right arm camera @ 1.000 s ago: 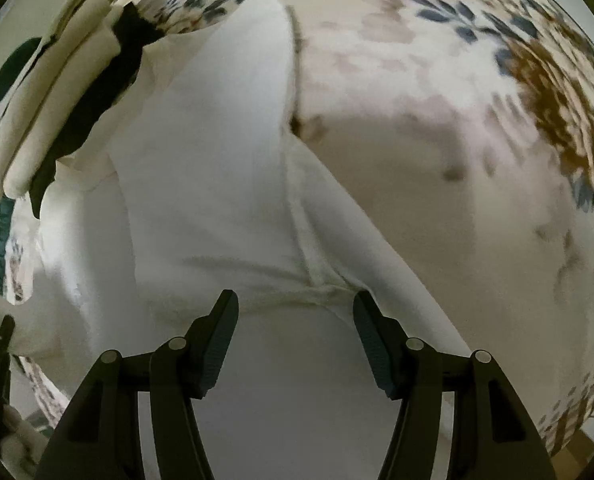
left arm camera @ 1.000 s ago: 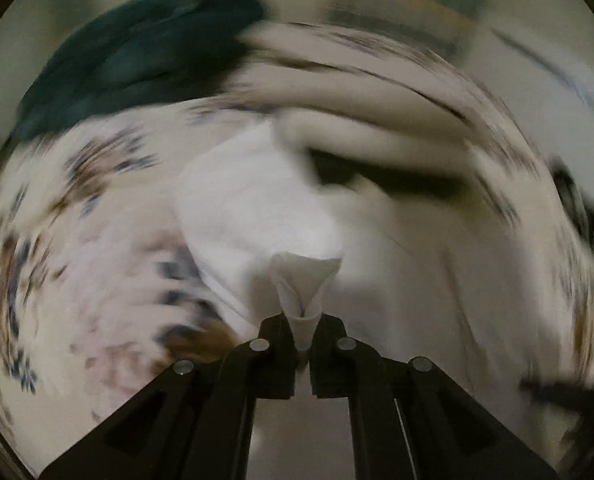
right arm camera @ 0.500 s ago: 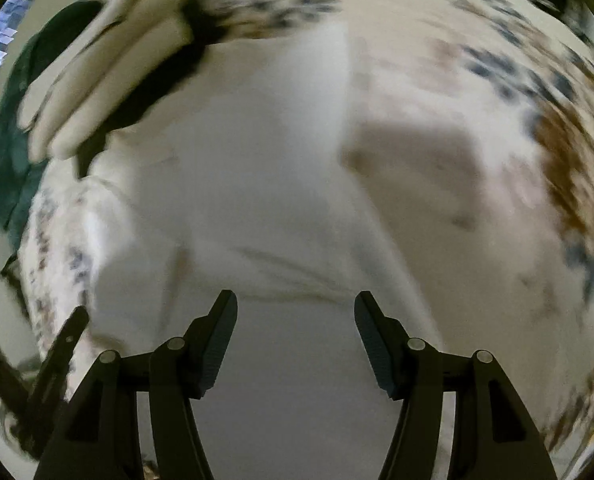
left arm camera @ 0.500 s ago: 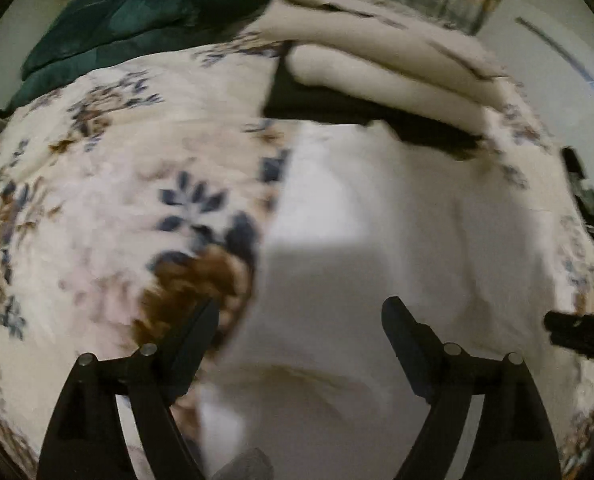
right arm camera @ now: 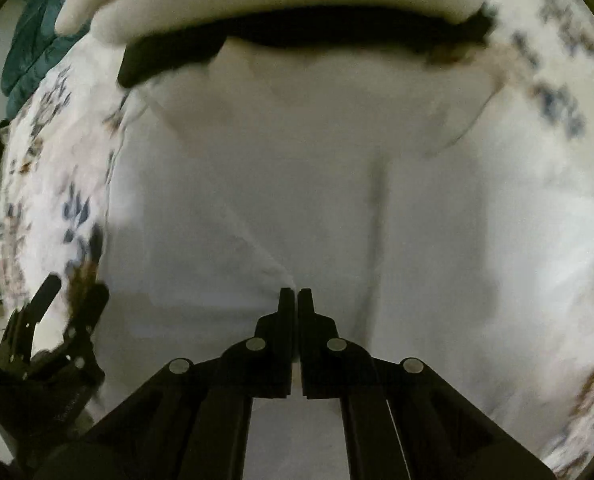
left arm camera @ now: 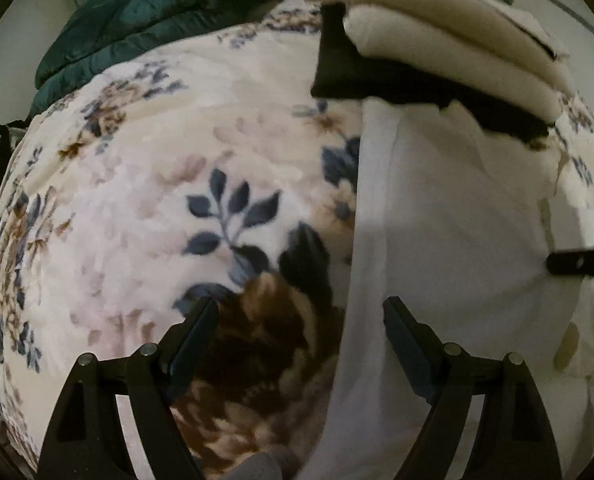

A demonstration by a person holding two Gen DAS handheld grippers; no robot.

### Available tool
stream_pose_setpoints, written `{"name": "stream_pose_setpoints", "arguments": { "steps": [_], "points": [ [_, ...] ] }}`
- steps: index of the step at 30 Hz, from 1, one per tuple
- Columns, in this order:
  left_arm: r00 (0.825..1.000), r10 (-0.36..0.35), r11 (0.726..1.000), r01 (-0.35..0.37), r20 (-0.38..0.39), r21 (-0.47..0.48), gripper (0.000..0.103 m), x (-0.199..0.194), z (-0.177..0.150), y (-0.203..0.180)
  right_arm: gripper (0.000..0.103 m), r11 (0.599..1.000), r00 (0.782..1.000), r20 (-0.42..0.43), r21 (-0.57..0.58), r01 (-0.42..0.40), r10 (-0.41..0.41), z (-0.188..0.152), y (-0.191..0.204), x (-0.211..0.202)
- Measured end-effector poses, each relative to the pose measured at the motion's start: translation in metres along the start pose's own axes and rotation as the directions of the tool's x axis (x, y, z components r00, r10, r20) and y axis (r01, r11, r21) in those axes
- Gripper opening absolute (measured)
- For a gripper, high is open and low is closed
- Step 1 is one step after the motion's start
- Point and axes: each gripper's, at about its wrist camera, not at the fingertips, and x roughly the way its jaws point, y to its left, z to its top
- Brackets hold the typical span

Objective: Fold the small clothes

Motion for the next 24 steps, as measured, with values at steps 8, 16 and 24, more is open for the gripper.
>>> {"name": "stream_pose_setpoints", "arguments": {
  "steps": [8, 16, 24],
  "points": [
    [0.994, 0.015, 1.0, -0.014, 0.11, -0.009, 0.083, -0.063, -0.004, 0.005, 0.056, 0.988, 0.995, -0.047, 0.131, -0.085, 0.091, -0.028, -0.055, -0.047],
    [0.999, -0.037, 0.993, 0.035, -0.012, -0.114, 0.083, -0.134, -0.076, -0.048, 0.056, 0.982, 0.988, -0.123, 0.174, -0.07, 0.092, -0.14, -0.16, -0.116],
    [0.944, -0.171, 0.949, 0.081, -0.281, -0.305, 0.083, -0.164, -0.2, -0.183, 0.056, 0.998, 0.992, -0.125, 0.058, -0.018, 0.025, -0.191, -0.285, -0.154]
  ]
}}
